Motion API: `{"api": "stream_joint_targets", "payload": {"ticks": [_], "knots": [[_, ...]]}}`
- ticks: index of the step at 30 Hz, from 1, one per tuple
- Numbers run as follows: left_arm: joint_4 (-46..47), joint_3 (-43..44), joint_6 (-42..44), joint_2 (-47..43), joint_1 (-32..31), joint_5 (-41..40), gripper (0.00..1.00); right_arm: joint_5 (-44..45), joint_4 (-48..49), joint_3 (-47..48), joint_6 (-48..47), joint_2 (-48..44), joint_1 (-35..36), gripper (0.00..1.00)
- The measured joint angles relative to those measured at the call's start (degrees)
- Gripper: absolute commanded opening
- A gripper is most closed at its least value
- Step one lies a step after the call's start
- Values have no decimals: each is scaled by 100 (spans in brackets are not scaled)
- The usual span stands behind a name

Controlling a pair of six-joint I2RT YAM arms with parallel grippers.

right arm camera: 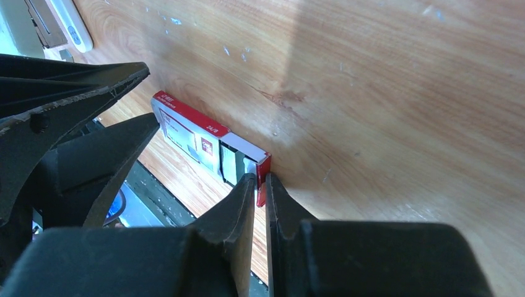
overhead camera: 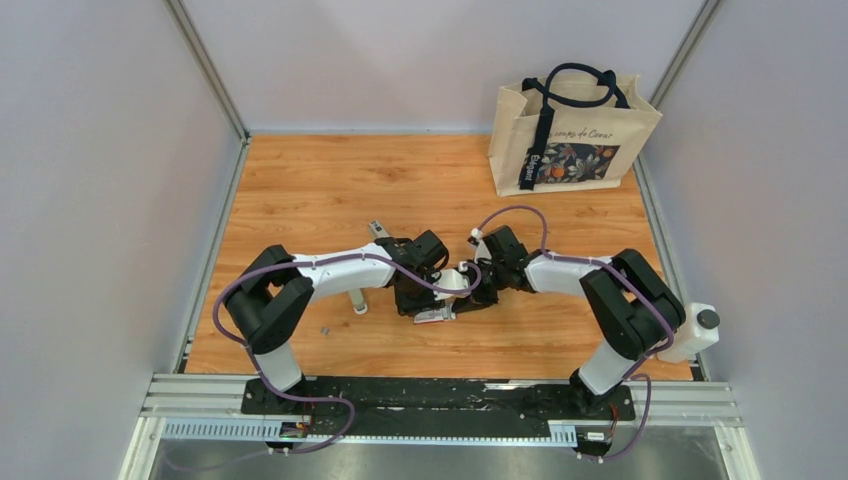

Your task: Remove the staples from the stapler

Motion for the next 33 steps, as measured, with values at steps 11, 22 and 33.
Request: {"api": "stream_joint_targets", "payload": {"ticks": [11, 22, 33], "knots": [[13, 87, -85, 57, 0, 13, 49, -39, 81, 4, 160, 66, 111, 14], [22, 90, -107, 107, 0, 74, 49, -164, 299, 46, 326, 155, 127, 29], [31, 90, -109, 111, 0, 76, 49, -243, 527, -28, 435, 164, 133, 28]]}}
